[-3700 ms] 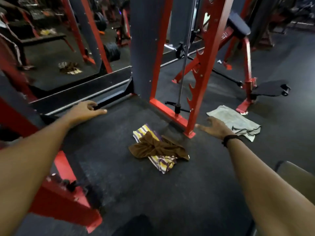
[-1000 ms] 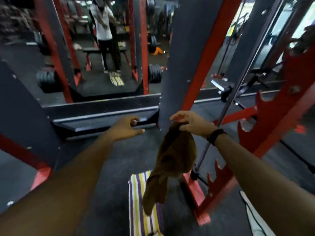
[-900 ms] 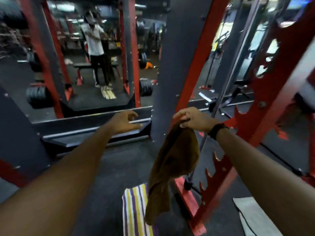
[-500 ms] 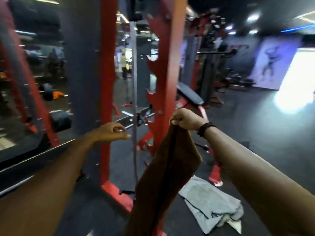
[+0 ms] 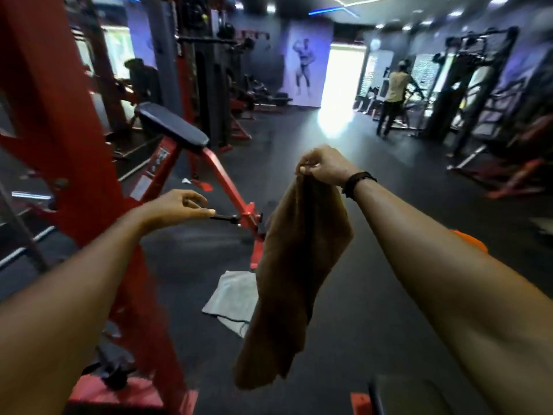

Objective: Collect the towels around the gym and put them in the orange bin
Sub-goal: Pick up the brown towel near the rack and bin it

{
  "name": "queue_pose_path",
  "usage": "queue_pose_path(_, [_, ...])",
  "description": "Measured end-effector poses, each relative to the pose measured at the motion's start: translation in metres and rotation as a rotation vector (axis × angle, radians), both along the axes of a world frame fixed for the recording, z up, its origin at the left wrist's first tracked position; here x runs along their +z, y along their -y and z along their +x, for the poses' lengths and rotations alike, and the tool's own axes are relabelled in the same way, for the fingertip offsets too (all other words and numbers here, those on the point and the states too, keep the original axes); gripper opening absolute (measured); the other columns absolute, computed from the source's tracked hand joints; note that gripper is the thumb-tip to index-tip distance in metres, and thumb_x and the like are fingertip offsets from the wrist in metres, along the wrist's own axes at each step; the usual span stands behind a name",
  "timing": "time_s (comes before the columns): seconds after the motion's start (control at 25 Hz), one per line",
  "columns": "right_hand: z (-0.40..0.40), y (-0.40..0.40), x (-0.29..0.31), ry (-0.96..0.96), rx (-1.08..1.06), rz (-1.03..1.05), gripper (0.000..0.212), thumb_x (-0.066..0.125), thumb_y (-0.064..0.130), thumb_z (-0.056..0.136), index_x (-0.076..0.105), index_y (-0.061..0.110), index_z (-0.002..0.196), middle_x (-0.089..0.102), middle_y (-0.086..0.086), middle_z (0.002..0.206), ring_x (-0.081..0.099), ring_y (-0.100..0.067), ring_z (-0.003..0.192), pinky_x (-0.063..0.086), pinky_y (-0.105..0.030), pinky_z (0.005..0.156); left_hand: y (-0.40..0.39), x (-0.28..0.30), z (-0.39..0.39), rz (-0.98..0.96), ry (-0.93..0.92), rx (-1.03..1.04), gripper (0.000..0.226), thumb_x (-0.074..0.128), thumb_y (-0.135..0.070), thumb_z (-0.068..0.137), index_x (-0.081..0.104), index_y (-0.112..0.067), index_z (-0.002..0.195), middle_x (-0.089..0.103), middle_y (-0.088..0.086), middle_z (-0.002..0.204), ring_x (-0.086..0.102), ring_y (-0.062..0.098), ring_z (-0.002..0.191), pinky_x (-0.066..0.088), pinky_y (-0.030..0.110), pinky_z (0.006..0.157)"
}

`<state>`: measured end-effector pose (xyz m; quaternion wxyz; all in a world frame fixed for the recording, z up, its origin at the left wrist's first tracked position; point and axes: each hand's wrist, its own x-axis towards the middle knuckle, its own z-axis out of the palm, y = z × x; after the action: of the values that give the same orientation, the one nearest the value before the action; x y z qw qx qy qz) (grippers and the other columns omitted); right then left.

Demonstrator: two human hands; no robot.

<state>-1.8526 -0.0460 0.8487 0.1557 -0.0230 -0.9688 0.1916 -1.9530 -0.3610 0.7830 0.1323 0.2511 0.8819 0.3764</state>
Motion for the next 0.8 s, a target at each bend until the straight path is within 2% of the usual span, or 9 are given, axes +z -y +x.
queue_pose_path(0.12, [0.002,-0.061,-0.012,0.010,-0.086,-0.018,0.015,0.062,0.007,0.088,0.075,0.013,0.093,0.071,-0.003,0.089,0.062,-0.011,0.086,0.039,-0.007,0.064,-0.069,-0.002,-0.023,0.010,-0.008,-0.050,0.040,0.073,-0.035,0.081,0.062,-0.016,0.114,0.069,0.003,0.104,0.061,0.004,0.083,0.043,0.018,0.059])
queue_pose_path(0.2, [0.001,-0.106,-0.019,0.013,-0.154,-0.043,0.015,0.063,0.008,0.088,0.075,0.016,0.090,0.073,-0.004,0.093,0.065,-0.015,0.092,0.046,-0.019,0.075,-0.119,-0.001,-0.037,0.005,-0.028,-0.105,0.034,0.073,-0.028,0.083,0.064,-0.012,0.111,0.070,0.006,0.099,0.063,-0.004,0.070,0.046,0.013,0.055])
queue_pose_path(0.32, [0.002,-0.171,-0.021,0.017,-0.243,-0.033,0.014,0.063,0.009,0.088,0.075,0.016,0.090,0.073,-0.004,0.095,0.065,-0.014,0.093,0.046,-0.022,0.078,-0.186,0.001,-0.061,0.006,-0.041,-0.164,0.036,0.073,-0.029,0.082,0.064,-0.012,0.112,0.070,0.005,0.101,0.066,0.009,0.086,0.048,0.017,0.070])
queue_pose_path(0.44, [0.004,-0.222,-0.020,-0.032,-0.304,-0.073,0.014,0.061,0.004,0.089,0.074,0.007,0.090,0.072,-0.007,0.093,0.062,-0.011,0.089,0.036,-0.012,0.072,-0.242,0.003,-0.084,-0.009,-0.028,-0.240,0.053,0.079,-0.055,0.066,0.064,-0.023,0.105,0.071,0.000,0.101,0.066,0.018,0.098,0.050,0.029,0.085])
queue_pose_path(0.52, [0.002,-0.258,-0.025,-0.051,-0.362,-0.078,0.014,0.062,0.003,0.088,0.075,0.007,0.088,0.073,-0.008,0.092,0.065,-0.015,0.092,0.041,-0.018,0.076,-0.284,-0.001,-0.107,-0.010,-0.047,-0.282,0.079,0.073,-0.082,0.037,0.064,-0.031,0.097,0.071,-0.005,0.098,0.067,0.015,0.094,0.052,0.034,0.089])
queue_pose_path(0.56, [0.001,-0.275,-0.029,-0.052,-0.392,-0.077,0.014,0.062,0.003,0.087,0.075,0.008,0.087,0.074,-0.008,0.092,0.066,-0.018,0.093,0.044,-0.021,0.079,-0.306,-0.004,-0.119,-0.016,-0.046,-0.306,0.084,0.070,-0.086,0.031,0.064,-0.033,0.095,0.070,-0.006,0.098,0.067,0.014,0.093,0.052,0.035,0.089])
queue_pose_path(0.6, [0.000,-0.293,-0.032,-0.052,-0.422,-0.080,0.014,0.062,0.002,0.087,0.075,0.009,0.085,0.074,-0.008,0.091,0.066,-0.018,0.094,0.046,-0.023,0.082,-0.328,-0.006,-0.128,-0.022,-0.041,-0.344,0.078,0.072,-0.083,0.036,0.063,-0.033,0.095,0.070,-0.005,0.098,0.066,0.015,0.094,0.052,0.036,0.090])
queue_pose_path(0.72, [-0.002,-0.337,-0.043,-0.051,-0.517,-0.096,0.017,0.062,0.002,0.086,0.075,0.012,0.083,0.073,-0.004,0.089,0.065,-0.016,0.093,0.044,-0.021,0.081,-0.391,-0.010,-0.156,-0.037,-0.017,-0.428,0.047,0.076,-0.049,0.073,0.062,-0.024,0.110,0.068,-0.002,0.101,0.063,0.019,0.103,0.048,0.034,0.092])
queue_pose_path(0.8, [-0.006,-0.368,-0.051,-0.046,-0.596,-0.091,0.017,0.062,0.004,0.087,0.075,0.014,0.082,0.073,-0.003,0.090,0.064,-0.016,0.094,0.042,-0.021,0.080,-0.440,-0.015,-0.185,-0.027,-0.023,-0.496,0.044,0.073,-0.040,0.079,0.061,-0.019,0.115,0.068,0.001,0.103,0.063,0.018,0.102,0.047,0.033,0.093])
